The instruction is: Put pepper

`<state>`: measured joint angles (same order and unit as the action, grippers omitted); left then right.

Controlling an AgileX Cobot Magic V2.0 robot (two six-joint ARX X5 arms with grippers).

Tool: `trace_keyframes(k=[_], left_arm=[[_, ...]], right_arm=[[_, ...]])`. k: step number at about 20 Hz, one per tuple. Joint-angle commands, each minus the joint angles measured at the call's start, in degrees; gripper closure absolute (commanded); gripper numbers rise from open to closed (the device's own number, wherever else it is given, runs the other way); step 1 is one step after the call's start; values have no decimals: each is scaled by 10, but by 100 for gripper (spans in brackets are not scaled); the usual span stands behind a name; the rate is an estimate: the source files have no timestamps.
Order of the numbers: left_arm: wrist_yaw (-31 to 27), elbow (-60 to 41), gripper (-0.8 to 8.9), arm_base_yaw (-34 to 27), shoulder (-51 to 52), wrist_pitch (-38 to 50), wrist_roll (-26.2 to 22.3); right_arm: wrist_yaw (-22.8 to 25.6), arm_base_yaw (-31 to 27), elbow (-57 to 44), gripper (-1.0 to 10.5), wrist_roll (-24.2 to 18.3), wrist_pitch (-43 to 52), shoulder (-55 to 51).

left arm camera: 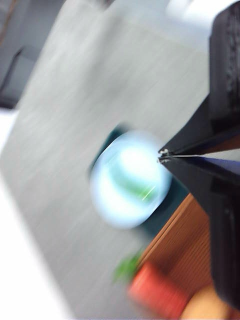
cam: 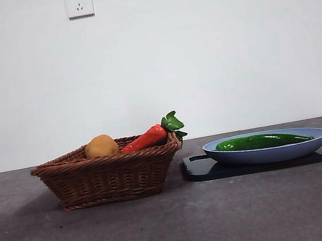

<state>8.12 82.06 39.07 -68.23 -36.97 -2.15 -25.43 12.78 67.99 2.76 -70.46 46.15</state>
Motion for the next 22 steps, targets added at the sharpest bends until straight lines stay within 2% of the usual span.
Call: trace_keyframes(k=[1,3,5,10,13,18,22], left_arm=[[-4,7,805,-32,14,85,-41],[-5,2,805,-71,38,142,-68],[-4,-30,805,-117,76,204,-74],[-5,-266,805,-240,241,395,-71],[-6,-416,805,-290,338,468,-71],[-6,-609,805,-334,489,492,-64],[-5,-717,805,-349,584,484,-29]], right_arm=[[1,2,12,936,3,6,2],[1,2,12,936,3,6,2],[0,2,12,936,3,6,2],[1,2,12,936,3,6,3],[1,2,12,936,3,6,3],[1,2,12,936,3,6,3],[0,2,12,936,3,5,3]])
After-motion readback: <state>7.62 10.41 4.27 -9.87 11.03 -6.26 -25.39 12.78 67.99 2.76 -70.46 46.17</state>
